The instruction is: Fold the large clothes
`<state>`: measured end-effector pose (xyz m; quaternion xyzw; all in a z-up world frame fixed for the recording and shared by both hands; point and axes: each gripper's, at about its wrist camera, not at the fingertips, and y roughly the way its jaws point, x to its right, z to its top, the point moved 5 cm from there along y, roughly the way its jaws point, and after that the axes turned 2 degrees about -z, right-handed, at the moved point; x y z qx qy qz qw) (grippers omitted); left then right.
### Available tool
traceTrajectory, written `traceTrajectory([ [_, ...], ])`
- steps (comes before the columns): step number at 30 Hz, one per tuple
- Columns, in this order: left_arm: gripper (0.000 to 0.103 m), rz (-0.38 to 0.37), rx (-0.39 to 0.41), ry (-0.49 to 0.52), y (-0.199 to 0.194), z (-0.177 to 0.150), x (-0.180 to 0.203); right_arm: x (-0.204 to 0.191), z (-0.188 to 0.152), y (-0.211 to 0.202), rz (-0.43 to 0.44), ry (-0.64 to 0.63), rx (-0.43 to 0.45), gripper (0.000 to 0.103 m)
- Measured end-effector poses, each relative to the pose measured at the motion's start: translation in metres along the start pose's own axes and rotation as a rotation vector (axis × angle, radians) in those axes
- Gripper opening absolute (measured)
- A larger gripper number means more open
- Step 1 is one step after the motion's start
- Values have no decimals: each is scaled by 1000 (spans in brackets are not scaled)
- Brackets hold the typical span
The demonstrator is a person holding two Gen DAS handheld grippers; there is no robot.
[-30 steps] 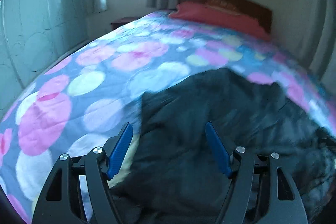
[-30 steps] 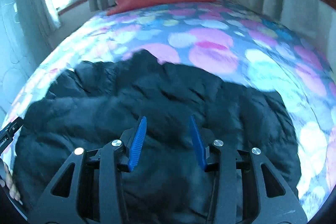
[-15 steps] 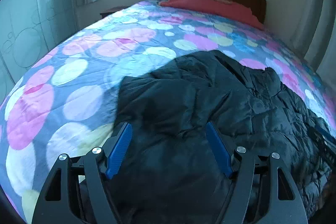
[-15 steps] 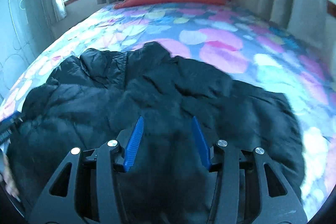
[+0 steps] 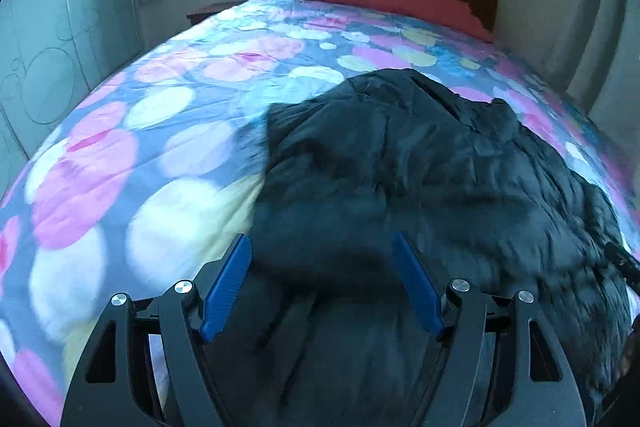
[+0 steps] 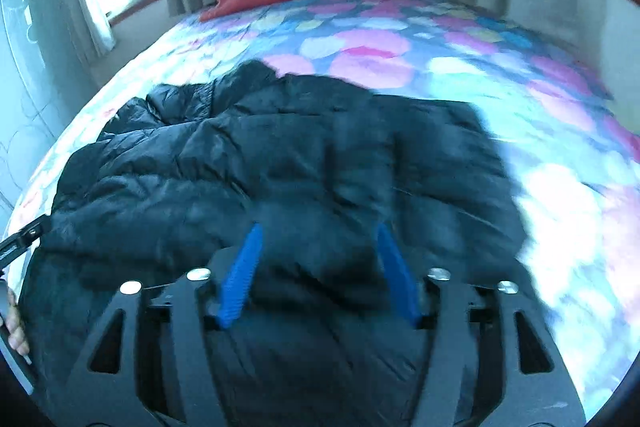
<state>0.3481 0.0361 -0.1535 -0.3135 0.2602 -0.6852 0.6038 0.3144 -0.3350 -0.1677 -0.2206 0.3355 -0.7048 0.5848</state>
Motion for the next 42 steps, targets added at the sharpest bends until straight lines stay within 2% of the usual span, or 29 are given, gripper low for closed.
traceTrajectory([
  [6, 73, 14, -23, -64, -68, -64, -46, 76, -64, -71, -101, 46, -20, 69],
  [9, 73, 22, -36, -159, -102, -104, -74, 109, -103, -98, -147, 71, -52, 69],
  [12, 73, -24, -61, -252, -123, -137, -88, 136, -141, -117, -159, 113, -88, 69],
  [15, 73, -102, -91, -328, -133, -165, -90, 151, -171, -127, -98, 180, -114, 69],
  [19, 74, -183, -141, -395, -129, -187, -81, 152, -192, -132, -25, 237, -132, 69],
  [23, 74, -197, -115, -396, -130, -194, -73, 139, -201, -134, 23, 243, -136, 68],
  [24, 73, -212, -118, -396, -129, -195, -69, 135, -203, -135, 27, 226, -135, 62],
  [26, 70, -205, -110, -390, -130, -197, -66, 129, -204, -137, 34, 210, -136, 56],
  [27, 65, -190, -108, -378, -130, -197, -64, 127, -205, -137, 39, 205, -137, 48],
  [29, 54, -178, -99, -380, -130, -198, -64, 124, -205, -137, 54, 215, -134, 39],
  [31, 35, -175, -91, -396, -131, -199, -67, 121, -205, -138, 70, 227, -128, 28],
  [34, 21, -179, -72, -396, -135, -198, -69, 118, -204, -143, 84, 226, -111, 19],
  [37, 15, -189, -28, -380, -147, -193, -69, 119, -203, -153, 108, 250, -89, 15],
  [42, 14, -218, 41, -354, -180, -179, -68, 124, -199, -180, 181, 310, -53, 14],
])
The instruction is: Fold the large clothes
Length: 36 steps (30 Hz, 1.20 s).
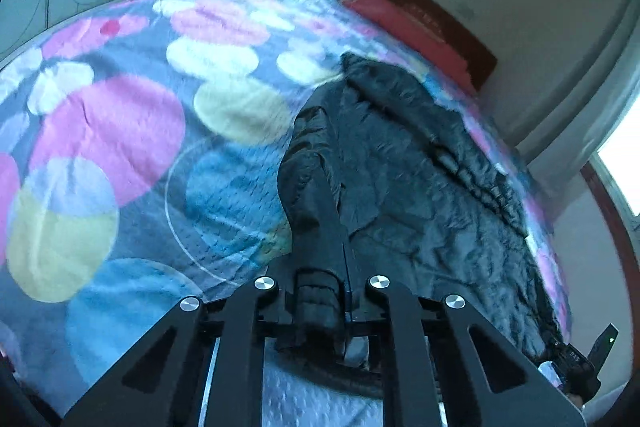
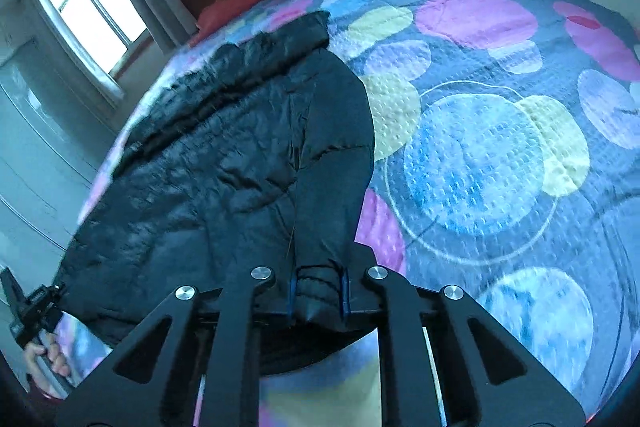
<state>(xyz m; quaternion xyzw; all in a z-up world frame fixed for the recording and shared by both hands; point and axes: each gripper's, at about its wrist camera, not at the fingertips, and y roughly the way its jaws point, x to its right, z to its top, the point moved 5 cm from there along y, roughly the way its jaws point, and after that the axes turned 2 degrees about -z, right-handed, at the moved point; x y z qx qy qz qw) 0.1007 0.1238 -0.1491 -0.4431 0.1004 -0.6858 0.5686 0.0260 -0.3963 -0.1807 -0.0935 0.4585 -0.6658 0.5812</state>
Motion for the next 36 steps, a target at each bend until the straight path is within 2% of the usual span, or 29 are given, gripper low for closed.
traceTrajectory([
  [11, 14, -82, 3, -14, -61, 5, 5, 3, -13, -62, 122, 88, -4, 13],
  [14, 14, -119, 7, -35, -60, 21, 10, -1, -4, -66, 171, 122, -2, 13],
  [18, 14, -132, 29, -18, -53, 45, 21, -14, 23, -63, 246, 140, 15, 13],
  [21, 14, -165, 46, -27, -38, 75, 31, -28, 50, -54, 283, 136, 31, 13],
  [24, 14, -167, 64, -32, -20, 99, 39, -40, 82, -41, 287, 124, 60, 13],
  [30, 14, -121, 64, -39, 49, 156, 52, -47, 149, 9, 314, 214, 83, 13],
  [36, 14, -58, 13, -39, 124, 184, 53, -44, 187, 81, 265, 267, 36, 13],
])
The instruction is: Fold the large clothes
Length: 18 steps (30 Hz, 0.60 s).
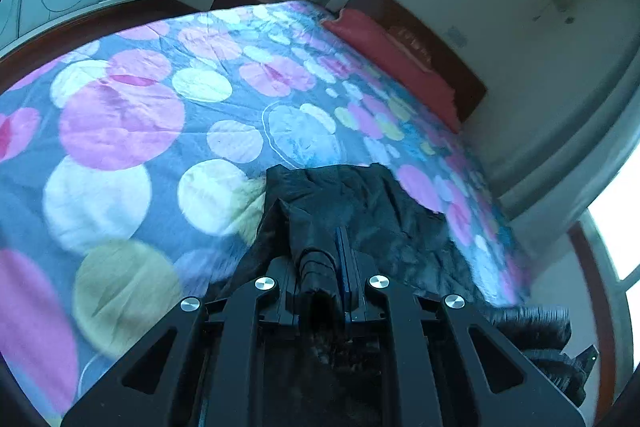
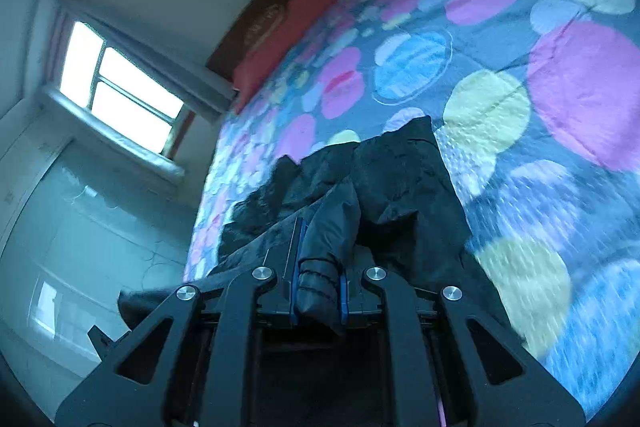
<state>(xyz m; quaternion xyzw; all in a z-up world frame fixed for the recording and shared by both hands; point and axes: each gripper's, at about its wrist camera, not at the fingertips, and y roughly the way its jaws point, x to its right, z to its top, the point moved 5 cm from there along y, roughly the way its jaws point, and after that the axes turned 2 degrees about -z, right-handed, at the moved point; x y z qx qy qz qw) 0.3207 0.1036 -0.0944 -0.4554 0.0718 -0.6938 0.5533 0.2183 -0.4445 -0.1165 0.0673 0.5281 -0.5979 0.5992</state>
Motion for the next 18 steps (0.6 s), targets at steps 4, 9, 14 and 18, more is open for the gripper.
traceTrajectory([
  [4, 14, 54, -37, 30, 43, 3, -3, 20, 8, 45, -61, 30, -43, 13],
  [9, 14, 106, -77, 74, 78, -2, -11, 36, 7, 80, -113, 35, -75, 14],
  [14, 17, 83, -86, 71, 83, -4, -14, 31, 5, 81, -127, -7, -71, 18],
  [18, 34, 47, -87, 76, 71, -3, -8, 27, 4, 69, -108, -15, -56, 33],
])
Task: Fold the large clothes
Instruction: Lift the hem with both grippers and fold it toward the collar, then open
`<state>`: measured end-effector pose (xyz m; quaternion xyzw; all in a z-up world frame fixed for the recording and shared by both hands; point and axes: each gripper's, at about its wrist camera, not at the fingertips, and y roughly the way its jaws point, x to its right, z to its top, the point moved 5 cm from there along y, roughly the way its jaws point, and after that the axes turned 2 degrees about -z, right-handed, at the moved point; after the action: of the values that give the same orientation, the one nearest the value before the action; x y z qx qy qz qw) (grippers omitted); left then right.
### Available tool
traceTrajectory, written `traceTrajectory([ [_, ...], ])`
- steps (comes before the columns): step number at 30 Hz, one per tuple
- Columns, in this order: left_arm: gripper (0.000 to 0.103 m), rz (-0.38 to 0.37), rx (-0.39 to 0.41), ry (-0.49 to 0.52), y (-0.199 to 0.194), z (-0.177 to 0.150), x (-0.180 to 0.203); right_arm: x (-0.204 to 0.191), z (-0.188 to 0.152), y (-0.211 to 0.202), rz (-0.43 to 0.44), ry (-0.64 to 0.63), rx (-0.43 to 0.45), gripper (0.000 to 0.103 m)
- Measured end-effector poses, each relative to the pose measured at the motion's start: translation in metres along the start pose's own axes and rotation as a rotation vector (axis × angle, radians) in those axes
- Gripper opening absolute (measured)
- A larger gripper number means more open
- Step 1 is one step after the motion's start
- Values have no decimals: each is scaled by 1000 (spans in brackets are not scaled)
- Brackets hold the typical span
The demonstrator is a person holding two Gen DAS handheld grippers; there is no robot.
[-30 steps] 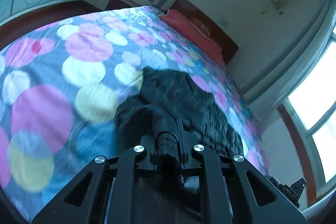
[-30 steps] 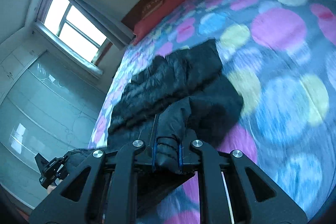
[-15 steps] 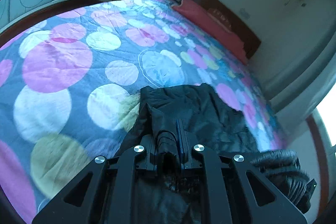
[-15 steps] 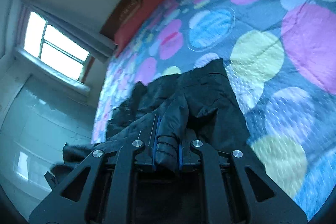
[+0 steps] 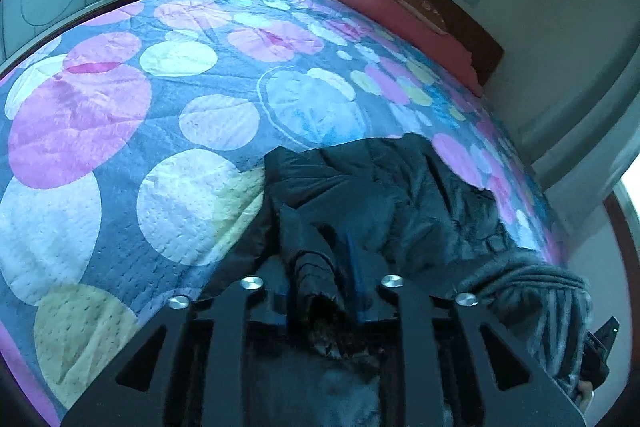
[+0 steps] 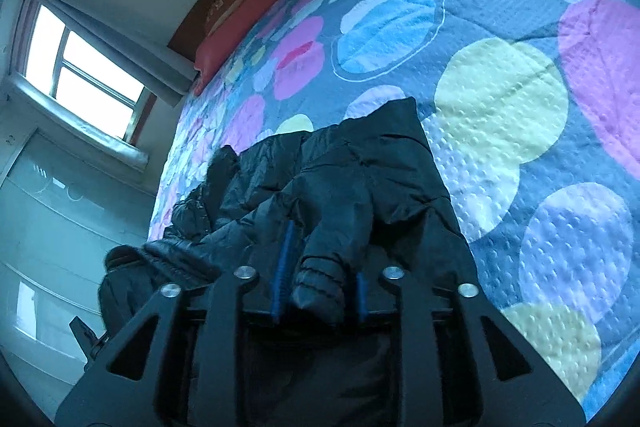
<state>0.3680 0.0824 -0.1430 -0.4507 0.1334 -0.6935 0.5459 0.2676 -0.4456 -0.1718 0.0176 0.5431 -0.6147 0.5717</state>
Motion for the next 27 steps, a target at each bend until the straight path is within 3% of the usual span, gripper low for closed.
traceTrajectory([
  [3, 64, -58, 33, -15, -22, 3, 6, -3, 1, -14, 33, 10, 16, 47],
  [7, 73, -79, 94, 32, -53, 6, 15, -5, 0, -34, 41, -17, 38, 55],
  [11, 74, -55, 101, 85, -63, 2, 8, -4, -3, -49, 43, -42, 44, 56],
  [15, 74, -44, 37, 63, -50, -3, -14, -2, 0, -50, 7, -102, 45, 59],
  [22, 74, -35, -22, 142, -25, 3, -28, -12, 10, -33, -65, -353, -6, 67],
  [27, 74, -58, -47, 191, -15, 9, -23, -11, 8, -38, 0, -414, -25, 69],
])
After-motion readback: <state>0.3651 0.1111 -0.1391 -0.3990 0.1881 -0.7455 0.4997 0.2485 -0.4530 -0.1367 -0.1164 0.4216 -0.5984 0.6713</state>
